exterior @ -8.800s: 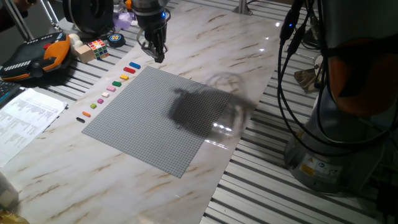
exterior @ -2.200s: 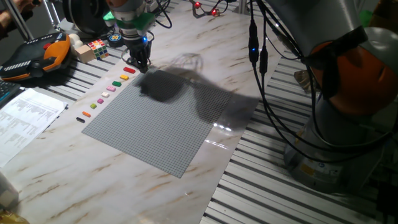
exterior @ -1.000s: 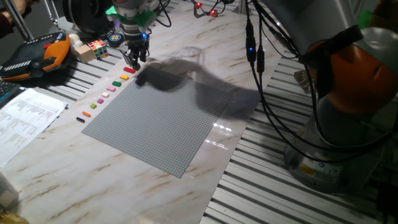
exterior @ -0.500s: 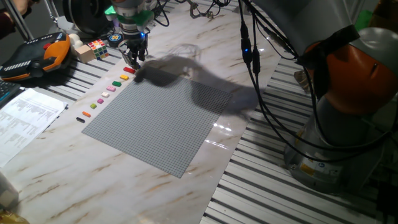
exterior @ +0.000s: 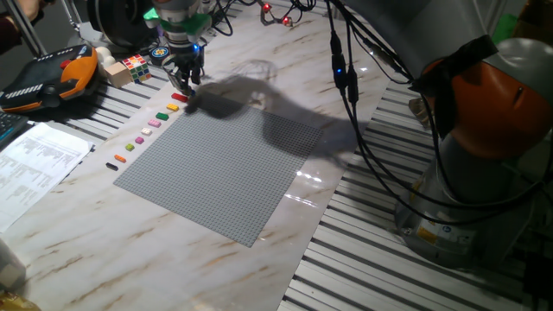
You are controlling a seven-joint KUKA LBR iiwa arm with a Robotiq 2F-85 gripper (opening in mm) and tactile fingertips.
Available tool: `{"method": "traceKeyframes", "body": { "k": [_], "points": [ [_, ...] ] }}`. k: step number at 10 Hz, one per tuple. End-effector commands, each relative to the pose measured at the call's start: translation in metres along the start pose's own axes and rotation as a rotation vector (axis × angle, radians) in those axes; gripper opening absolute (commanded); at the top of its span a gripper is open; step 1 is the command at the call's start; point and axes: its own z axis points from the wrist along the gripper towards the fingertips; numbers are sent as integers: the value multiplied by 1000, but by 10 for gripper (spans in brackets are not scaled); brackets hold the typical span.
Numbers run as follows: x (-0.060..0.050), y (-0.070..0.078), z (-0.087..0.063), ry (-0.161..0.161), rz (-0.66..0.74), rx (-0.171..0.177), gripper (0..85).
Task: Build with small Lego blocks
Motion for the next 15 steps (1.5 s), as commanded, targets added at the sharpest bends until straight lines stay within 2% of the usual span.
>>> {"method": "traceKeyframes", "body": {
  "k": [1,5,11,14,15],
  "points": [
    [0,0,0,0,-3,0,460],
    [0,-3,0,5,-11,4,397],
    [1,-1,1,8,-4,9,367],
    [1,-1,1,19,28,30,353],
    [1,-1,1,19,37,20,357]
  ]
}}
